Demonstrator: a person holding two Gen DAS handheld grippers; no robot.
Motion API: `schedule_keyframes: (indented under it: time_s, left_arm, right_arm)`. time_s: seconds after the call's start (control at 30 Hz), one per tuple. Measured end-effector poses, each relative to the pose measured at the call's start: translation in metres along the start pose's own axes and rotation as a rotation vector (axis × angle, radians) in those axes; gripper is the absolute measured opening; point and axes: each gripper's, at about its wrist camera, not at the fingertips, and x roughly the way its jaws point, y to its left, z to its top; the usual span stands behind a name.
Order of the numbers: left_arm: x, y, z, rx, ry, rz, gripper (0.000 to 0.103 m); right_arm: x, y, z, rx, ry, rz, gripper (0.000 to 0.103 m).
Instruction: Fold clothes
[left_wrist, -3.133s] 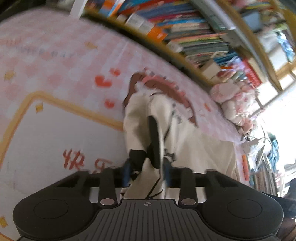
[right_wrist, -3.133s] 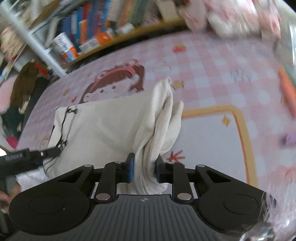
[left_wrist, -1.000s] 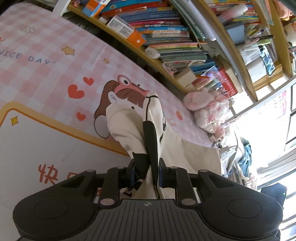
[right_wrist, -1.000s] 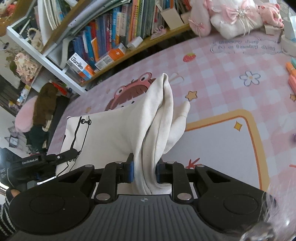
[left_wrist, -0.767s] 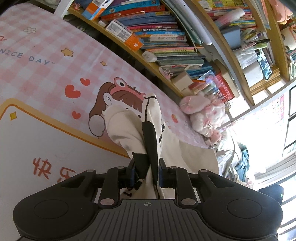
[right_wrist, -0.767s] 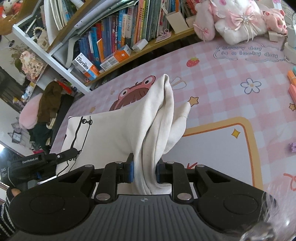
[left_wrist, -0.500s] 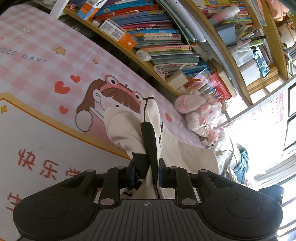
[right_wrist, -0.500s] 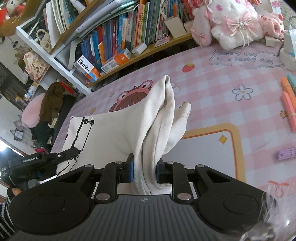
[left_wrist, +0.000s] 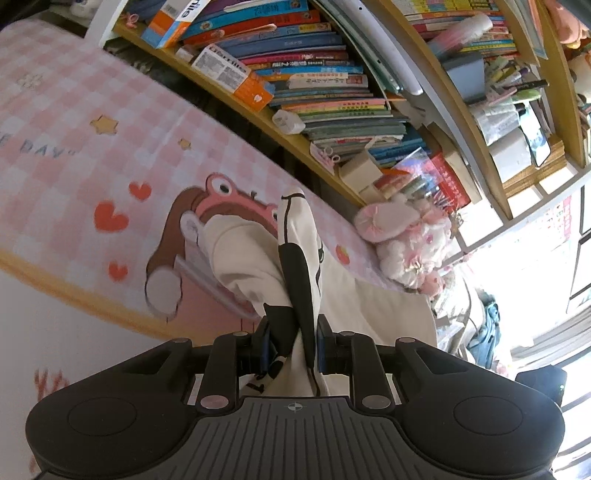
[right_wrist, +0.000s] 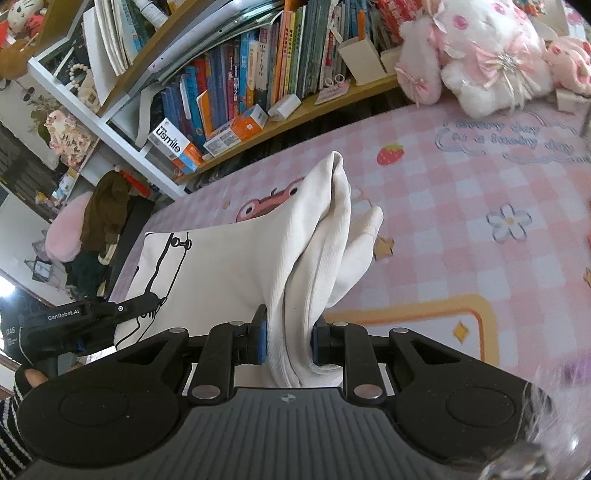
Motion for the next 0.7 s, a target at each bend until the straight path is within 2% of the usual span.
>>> schedule_keyframes:
  time_s: [0.43,0.7]
  left_arm:
    - [0.052,0.019,0.085,0.058,-0.011,-0.043,0.021]
    - [0.079,0.033,0.123,0.065,-0.033,-0.044,0.021]
  right_arm:
    - [0.060,0.004,0.071,-0.001,-0.077,-0.030,0.019]
    - [0.098,0.002,0.109,-0.028,-0.096,-0.029,0.019]
